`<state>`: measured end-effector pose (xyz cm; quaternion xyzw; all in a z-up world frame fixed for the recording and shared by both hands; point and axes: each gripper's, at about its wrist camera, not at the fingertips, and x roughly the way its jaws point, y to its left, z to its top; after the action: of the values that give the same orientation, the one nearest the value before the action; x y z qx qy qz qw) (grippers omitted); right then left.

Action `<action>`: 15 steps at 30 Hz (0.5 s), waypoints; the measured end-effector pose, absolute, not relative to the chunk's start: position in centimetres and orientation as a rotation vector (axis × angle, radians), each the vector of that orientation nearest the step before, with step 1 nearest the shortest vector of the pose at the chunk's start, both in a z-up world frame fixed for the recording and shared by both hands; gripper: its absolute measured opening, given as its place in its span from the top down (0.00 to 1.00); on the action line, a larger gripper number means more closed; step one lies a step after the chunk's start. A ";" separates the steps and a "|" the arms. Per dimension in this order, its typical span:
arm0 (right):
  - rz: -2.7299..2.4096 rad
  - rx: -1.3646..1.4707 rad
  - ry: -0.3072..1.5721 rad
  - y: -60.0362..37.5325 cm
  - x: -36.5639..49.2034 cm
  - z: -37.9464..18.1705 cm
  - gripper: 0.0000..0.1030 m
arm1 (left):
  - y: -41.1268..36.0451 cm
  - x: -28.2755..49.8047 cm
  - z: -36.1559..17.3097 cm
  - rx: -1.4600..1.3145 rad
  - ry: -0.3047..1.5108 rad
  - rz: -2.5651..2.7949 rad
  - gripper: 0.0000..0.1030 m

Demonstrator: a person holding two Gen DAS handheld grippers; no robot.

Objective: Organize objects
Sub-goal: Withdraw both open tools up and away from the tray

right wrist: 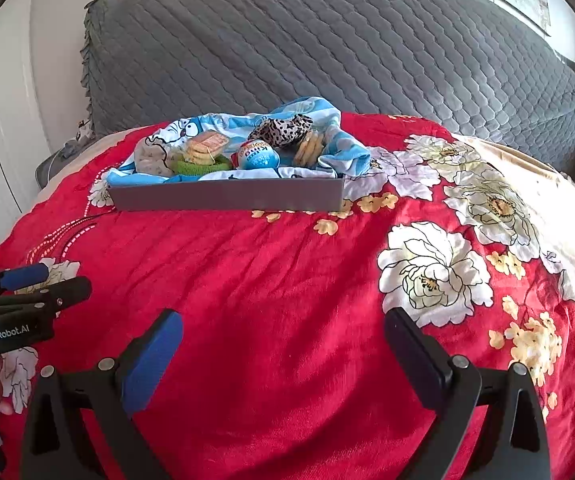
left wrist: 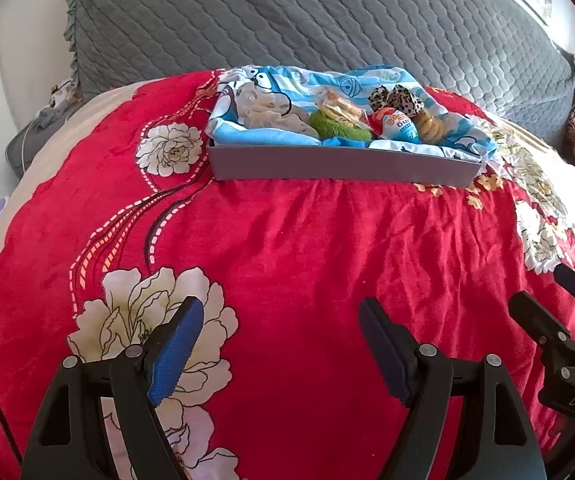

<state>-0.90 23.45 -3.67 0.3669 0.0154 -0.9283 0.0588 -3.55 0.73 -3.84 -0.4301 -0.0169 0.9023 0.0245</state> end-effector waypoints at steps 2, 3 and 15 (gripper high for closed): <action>-2.810 1.116 0.044 23.5 -0.9 -3.9 0.02 | 0.7 -3.6 -4.0 -1.333 -0.051 2.793 0.21; -2.809 1.116 0.047 23.4 -0.9 -3.9 0.02 | 0.7 -3.6 -4.1 -1.336 -0.054 2.790 0.21; -2.802 1.125 0.058 23.3 -1.0 -4.5 0.02 | 0.7 -3.7 -4.6 -1.335 -0.050 2.785 0.21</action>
<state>-0.97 23.30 -4.50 0.3717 0.0190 -0.9261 0.0609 -3.72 0.74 -4.63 -0.4320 -0.0162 0.9013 0.0264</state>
